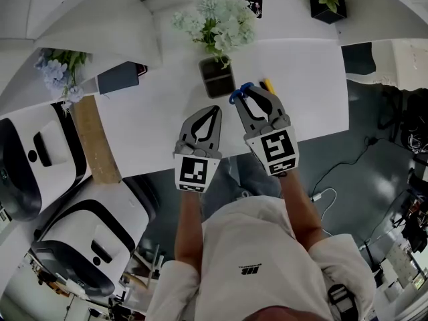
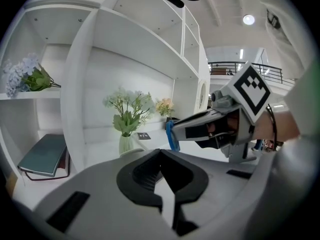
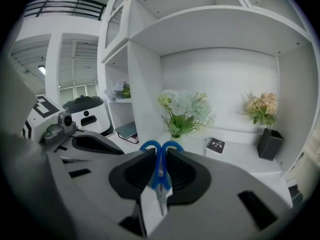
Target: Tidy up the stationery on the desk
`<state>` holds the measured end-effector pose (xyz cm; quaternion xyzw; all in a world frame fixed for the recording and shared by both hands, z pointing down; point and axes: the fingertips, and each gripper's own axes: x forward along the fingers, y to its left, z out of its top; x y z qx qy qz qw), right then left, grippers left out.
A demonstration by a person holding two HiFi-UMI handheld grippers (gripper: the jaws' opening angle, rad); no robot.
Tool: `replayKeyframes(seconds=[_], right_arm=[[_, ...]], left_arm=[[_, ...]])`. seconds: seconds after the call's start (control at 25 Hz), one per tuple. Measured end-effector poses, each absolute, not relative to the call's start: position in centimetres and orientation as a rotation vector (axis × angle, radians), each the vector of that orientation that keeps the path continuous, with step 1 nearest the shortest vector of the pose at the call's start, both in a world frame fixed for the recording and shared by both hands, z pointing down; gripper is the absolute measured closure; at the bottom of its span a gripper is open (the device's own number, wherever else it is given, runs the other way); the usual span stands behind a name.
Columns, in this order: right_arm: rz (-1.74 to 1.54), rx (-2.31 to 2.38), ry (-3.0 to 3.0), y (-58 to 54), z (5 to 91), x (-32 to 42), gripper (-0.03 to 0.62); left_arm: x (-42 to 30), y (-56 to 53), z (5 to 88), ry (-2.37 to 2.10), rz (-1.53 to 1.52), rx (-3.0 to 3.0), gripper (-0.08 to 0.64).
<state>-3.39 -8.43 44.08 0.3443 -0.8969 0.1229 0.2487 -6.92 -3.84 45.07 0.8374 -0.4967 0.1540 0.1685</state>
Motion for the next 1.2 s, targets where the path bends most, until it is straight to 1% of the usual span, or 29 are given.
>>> replayKeyframes(seconds=[0.28,0.68,1.2], right_arm=[[0.283,0.898,-2.54,-9.2,42.7,-5.9,0.537],[0.268,0.851,-2.612,-10.4,43.0,-8.5,0.537],[0.328,0.829,-2.601,-10.9,47.2,-10.2,0.535]], left_arm=[[-8.1,-4.3,44.6,-1.459,0.424,2.358,0.56],[-9.8,-5.0,45.0,-1.52,0.413,2.314,0.56],[-10.8,-5.1,46.0,-1.557,0.425,2.268,0.56]])
